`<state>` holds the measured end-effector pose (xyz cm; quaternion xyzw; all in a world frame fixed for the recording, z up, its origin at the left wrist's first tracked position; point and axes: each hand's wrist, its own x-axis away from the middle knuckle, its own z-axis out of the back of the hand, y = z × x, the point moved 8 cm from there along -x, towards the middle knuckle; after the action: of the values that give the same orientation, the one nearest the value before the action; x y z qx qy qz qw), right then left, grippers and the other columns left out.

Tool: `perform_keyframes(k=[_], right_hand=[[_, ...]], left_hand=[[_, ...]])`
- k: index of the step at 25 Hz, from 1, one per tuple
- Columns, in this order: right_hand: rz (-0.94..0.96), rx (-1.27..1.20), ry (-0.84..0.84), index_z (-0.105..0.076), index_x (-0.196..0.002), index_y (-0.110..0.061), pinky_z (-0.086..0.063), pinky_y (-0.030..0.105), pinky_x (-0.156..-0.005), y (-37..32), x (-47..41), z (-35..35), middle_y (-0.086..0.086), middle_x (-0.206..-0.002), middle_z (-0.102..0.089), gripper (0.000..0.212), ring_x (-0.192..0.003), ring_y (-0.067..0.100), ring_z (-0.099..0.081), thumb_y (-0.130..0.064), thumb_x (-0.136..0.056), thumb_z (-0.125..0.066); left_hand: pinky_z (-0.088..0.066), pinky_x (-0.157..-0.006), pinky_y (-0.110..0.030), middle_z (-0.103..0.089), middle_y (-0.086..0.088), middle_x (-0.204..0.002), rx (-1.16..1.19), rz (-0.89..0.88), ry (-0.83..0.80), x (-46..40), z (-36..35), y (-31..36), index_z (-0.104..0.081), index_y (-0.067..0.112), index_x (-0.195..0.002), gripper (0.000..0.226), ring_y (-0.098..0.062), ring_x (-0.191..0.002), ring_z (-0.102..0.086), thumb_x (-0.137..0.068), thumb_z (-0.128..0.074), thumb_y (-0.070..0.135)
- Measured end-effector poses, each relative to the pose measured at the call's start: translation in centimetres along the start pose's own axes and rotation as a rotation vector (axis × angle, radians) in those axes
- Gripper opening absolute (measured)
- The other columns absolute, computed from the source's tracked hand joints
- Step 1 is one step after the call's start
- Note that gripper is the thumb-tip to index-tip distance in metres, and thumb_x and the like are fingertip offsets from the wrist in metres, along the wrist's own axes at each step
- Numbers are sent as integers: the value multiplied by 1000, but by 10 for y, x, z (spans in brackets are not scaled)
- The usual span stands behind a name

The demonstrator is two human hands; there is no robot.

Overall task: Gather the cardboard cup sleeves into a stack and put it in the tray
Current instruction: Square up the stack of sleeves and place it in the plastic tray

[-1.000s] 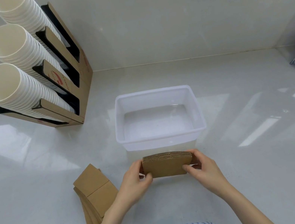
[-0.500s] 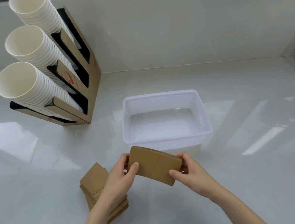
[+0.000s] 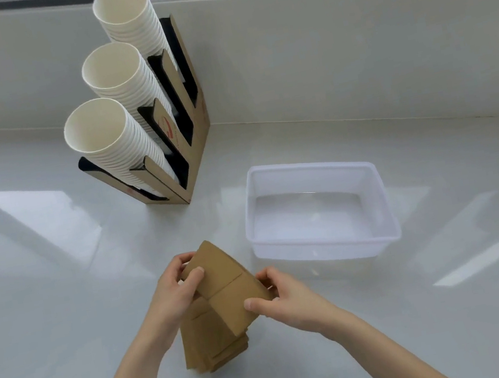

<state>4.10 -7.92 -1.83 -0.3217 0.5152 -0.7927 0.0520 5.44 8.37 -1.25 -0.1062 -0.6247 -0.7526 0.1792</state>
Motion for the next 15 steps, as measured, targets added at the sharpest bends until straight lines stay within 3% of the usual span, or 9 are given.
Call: perform_keyframes(k=[8, 12, 15], right_hand=[[-20, -3, -14, -45, -121, -16, -45, 18, -63, -23, -29, -17, 0, -107, -53, 38, -94, 16, -53, -36, -89, -50], [-38, -8, -28, -43, -121, -13, -46, 18, -63, -20, -36, -25, 1, -106, -51, 39, -95, 17, -53, -34, -89, -50], [-37, 6, -37, -43, -120, -13, -45, 17, -61, -15, -36, -31, -2, -101, -50, 37, -89, 13, -52, -33, -89, -50]], left_hand=[[-48, -76, -25, -57, 0, -102, -66, -19, -7, -3, 13, 4, -53, 24, -108, 19, -14, -88, -55, -90, -48, 19], [-41, -85, -30, -52, -4, -118, -97, 31, 137, -5, 29, -8, -49, 23, -122, 31, -21, -107, -51, -91, -45, 27], [-38, -95, -35, -41, -9, -132, -61, 125, 268, 2, 47, -29, -39, 21, -129, 42, -23, -110, -47, -89, -49, 28]])
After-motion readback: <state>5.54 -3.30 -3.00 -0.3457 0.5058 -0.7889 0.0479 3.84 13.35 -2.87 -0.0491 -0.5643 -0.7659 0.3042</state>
